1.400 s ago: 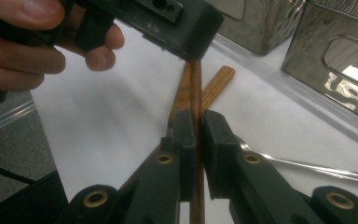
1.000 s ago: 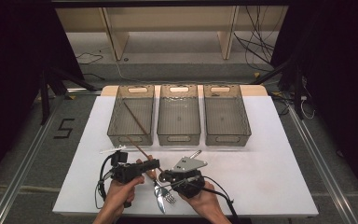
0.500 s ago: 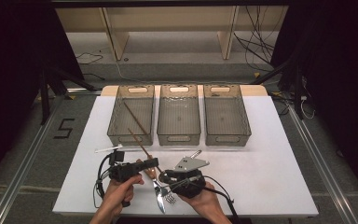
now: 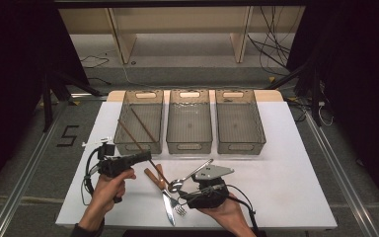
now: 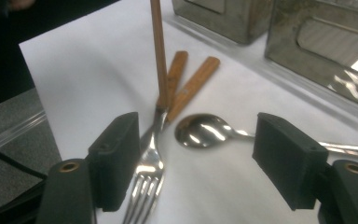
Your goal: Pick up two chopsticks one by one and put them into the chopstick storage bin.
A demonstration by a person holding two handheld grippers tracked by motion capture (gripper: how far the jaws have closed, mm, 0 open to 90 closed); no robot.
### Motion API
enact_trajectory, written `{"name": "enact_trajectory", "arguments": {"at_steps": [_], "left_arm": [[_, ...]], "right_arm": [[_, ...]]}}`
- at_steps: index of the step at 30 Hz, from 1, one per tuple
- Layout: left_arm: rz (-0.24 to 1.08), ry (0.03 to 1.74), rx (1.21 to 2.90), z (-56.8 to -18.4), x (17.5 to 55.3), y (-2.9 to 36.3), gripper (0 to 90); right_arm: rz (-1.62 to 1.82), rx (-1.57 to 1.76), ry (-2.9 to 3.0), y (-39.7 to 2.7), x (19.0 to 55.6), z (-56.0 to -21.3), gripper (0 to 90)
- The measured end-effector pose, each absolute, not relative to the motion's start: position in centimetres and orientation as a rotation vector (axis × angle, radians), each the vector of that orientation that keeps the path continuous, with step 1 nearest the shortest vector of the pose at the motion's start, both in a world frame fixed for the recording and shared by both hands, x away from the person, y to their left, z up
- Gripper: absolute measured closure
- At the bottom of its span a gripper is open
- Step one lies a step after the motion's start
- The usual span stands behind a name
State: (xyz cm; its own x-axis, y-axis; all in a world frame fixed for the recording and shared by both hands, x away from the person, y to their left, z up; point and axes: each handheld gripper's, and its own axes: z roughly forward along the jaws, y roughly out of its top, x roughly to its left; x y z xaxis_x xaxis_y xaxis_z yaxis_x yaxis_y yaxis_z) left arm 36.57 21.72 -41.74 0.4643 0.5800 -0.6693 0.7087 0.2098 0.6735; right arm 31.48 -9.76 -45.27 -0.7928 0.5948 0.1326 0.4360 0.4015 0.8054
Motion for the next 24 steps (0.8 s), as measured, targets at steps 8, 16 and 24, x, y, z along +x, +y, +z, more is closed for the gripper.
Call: {"name": "enact_trajectory", "arguments": {"at_steps": [8,16,24], "left_arm": [[-0.058,1.218,1.492,-38.5,39.3,23.4,84.6],[-0.018,1.233,1.495,-36.4,42.1,24.0,84.7],[0.045,1.258,1.486,-35.0,44.8,24.6,84.6]], "right_arm": [[1.337,0.968,2.466,-11.5,31.6,-46.0,25.4],[1.355,0.994,2.439,-12.4,31.5,-45.8,23.0],[1.365,1.005,2.423,-13.0,31.5,-45.8,21.2]]}}
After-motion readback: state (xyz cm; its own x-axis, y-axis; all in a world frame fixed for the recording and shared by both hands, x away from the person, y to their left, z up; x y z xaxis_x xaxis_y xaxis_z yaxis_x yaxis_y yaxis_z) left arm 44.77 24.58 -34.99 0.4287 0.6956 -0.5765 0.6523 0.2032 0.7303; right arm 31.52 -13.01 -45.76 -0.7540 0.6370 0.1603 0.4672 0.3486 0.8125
